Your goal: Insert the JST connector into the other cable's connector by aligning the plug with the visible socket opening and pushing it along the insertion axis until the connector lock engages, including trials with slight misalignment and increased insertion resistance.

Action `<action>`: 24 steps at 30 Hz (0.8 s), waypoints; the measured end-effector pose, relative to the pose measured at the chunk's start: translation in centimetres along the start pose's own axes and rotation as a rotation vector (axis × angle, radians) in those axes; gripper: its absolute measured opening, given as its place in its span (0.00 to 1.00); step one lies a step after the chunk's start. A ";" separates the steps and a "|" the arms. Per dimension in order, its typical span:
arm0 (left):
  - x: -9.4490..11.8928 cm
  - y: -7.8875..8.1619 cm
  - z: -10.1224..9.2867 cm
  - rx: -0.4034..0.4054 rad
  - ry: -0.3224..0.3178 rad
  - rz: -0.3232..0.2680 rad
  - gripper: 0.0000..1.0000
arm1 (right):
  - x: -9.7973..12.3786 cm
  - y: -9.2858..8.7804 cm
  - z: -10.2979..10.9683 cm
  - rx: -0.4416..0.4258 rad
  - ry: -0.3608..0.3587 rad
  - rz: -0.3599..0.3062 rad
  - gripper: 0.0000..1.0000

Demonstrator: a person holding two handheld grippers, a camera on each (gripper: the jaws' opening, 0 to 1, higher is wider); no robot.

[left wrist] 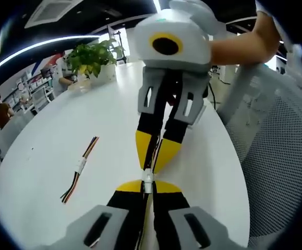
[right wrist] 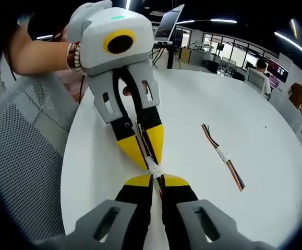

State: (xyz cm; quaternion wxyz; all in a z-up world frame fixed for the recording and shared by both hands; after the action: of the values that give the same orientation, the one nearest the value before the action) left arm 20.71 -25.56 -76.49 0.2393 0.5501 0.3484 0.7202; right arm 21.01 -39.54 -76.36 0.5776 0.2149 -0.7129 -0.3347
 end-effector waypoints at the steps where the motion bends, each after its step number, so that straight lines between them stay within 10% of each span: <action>1: 0.0 0.0 0.1 0.002 0.003 -0.001 0.00 | 0.0 0.0 0.0 0.002 -0.002 -0.002 0.03; 24: -2.0 0.7 6.6 -0.031 -0.002 0.012 0.00 | -1.3 0.2 -6.0 0.029 -0.061 -0.054 0.04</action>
State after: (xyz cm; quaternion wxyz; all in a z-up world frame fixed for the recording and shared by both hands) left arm 27.59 -25.86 -76.23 0.2439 0.5493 0.3337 0.7263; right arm 27.13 -39.92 -76.43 0.5434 0.2319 -0.7288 -0.3461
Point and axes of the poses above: the point that each gripper's makers call its tool centre point, and the gripper's own axes: x roughly backward along the fingers, z roughly to its left, y roughly out of its top, the point moved 10 cm from there along x, roughly backward along the fingers, and after that the axes turned 1 degree about -y, right-handed, at the moved point
